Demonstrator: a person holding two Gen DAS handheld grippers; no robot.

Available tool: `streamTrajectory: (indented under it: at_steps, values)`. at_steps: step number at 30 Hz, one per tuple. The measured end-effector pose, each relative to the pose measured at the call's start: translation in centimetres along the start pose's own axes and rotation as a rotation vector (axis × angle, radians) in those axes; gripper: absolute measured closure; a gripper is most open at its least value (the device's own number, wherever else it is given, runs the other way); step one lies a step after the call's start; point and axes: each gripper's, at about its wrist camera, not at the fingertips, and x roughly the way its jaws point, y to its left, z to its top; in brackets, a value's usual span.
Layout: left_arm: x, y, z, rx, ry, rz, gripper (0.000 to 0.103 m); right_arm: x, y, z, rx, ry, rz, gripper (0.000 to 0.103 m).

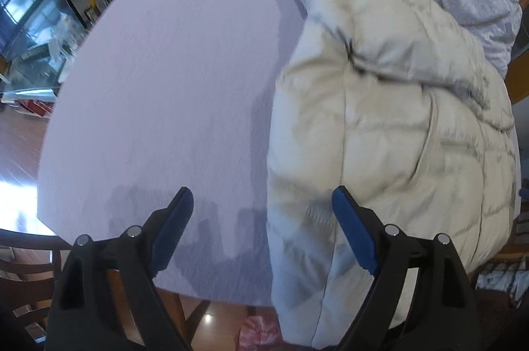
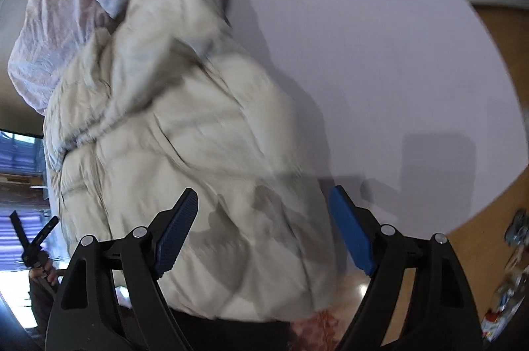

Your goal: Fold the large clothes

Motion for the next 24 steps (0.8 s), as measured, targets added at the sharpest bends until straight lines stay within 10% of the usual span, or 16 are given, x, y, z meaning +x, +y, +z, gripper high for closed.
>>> streamTrajectory:
  at_steps: [16, 19, 24]
  values:
    - [1.7, -1.1, -5.0, 0.009, 0.068, -0.167, 0.030, 2.8, -3.0, -3.2, 0.048, 0.125, 0.204, 0.024]
    - [1.5, -1.3, -5.3, -0.005, 0.071, -0.210, 0.050, 3.1, -2.7, -3.7, 0.033, 0.140, 0.231, 0.038]
    - [0.3, -2.8, -5.0, 0.042, 0.036, -0.197, 0.081, 2.2, -2.3, -3.6, 0.011, 0.121, 0.246, 0.088]
